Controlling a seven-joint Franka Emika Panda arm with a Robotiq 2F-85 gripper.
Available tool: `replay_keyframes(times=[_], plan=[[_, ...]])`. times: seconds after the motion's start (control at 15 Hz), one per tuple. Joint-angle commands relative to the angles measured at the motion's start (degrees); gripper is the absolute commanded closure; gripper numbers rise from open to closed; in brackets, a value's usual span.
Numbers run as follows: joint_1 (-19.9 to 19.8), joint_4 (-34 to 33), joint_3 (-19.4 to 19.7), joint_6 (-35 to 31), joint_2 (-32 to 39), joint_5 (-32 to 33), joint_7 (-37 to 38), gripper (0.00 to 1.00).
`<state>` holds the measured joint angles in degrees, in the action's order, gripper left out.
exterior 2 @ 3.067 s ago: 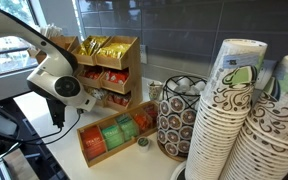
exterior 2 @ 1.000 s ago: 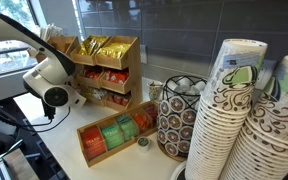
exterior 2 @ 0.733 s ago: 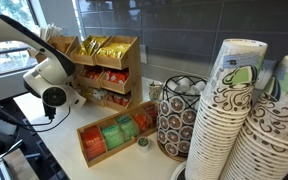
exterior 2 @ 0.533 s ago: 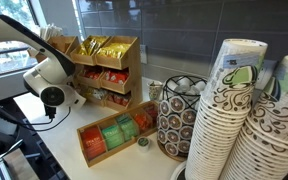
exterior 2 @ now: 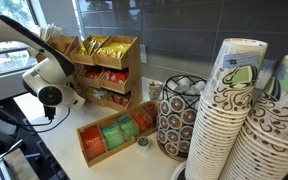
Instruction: Pick Up the coffee pod on the left and put it on the second wooden stand from the left
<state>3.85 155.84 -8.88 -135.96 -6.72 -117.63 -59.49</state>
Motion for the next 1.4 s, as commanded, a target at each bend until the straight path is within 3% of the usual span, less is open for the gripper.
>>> replay_keyframes(times=[0.0, 0.27, 0.33, 0.73, 1.2, 1.33], plan=[[0.5, 1.2, -0.2, -1.4, -2.5, -0.1, -0.2, 0.32], [0.5, 2.0, -0.3, -2.5, -3.7, 1.2, 0.6, 0.02], [0.5, 2.1, -0.4, -2.7, -3.6, 1.3, 0.6, 0.0], [-0.2, 1.5, 0.1, -3.7, -4.3, 6.9, 4.3, 0.0], [-1.7, 1.3, 1.5, -3.9, -5.3, 30.4, 18.7, 0.0], [-2.3, 3.3, 2.2, -3.7, -8.5, 36.3, 22.8, 0.0]])
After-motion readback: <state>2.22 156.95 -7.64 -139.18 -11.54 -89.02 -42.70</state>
